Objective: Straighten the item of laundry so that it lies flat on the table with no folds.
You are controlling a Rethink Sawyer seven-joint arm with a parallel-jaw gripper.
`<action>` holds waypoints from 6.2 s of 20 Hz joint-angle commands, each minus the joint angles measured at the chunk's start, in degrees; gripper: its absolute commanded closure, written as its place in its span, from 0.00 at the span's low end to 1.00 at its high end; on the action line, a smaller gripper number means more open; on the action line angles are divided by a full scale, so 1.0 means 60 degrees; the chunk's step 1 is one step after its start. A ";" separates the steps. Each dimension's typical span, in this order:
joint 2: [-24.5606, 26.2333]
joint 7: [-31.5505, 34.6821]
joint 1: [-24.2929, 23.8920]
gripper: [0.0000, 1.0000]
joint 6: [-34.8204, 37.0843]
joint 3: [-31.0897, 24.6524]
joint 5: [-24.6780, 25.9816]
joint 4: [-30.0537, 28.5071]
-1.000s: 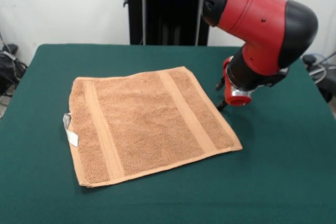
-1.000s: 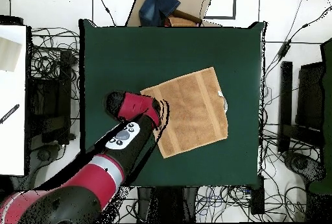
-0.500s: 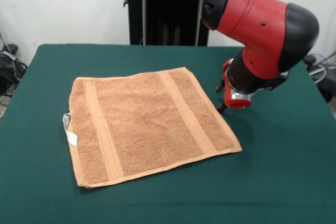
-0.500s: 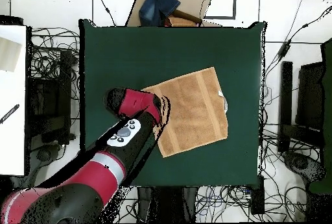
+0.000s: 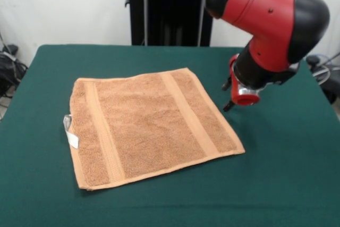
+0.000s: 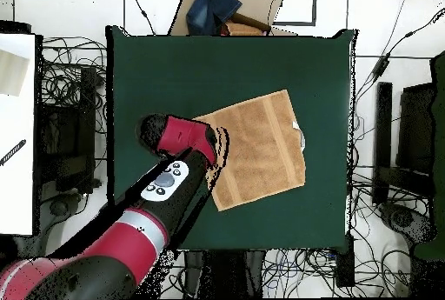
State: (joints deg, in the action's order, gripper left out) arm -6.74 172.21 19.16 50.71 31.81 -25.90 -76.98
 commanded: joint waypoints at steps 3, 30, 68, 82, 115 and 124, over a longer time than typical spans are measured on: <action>-0.0811 0.2225 0.0095 0.00 0.0729 -0.0416 -0.0423 -0.0607; 0.0993 0.2719 -0.0161 0.00 0.0236 -0.0304 -0.0716 0.0955; 0.0873 0.2894 -0.0054 0.00 0.1122 0.0026 -0.0840 0.1323; 0.0991 0.2906 -0.0112 0.00 0.1087 0.0044 -0.0832 0.1435; 0.1515 0.3073 -0.0281 0.00 0.1648 0.0287 -0.1005 0.2414; 0.1244 0.3014 -0.0321 0.00 0.2027 0.0320 -0.0995 0.2456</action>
State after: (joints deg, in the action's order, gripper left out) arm 1.69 174.94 18.19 57.26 36.70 -29.68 -61.77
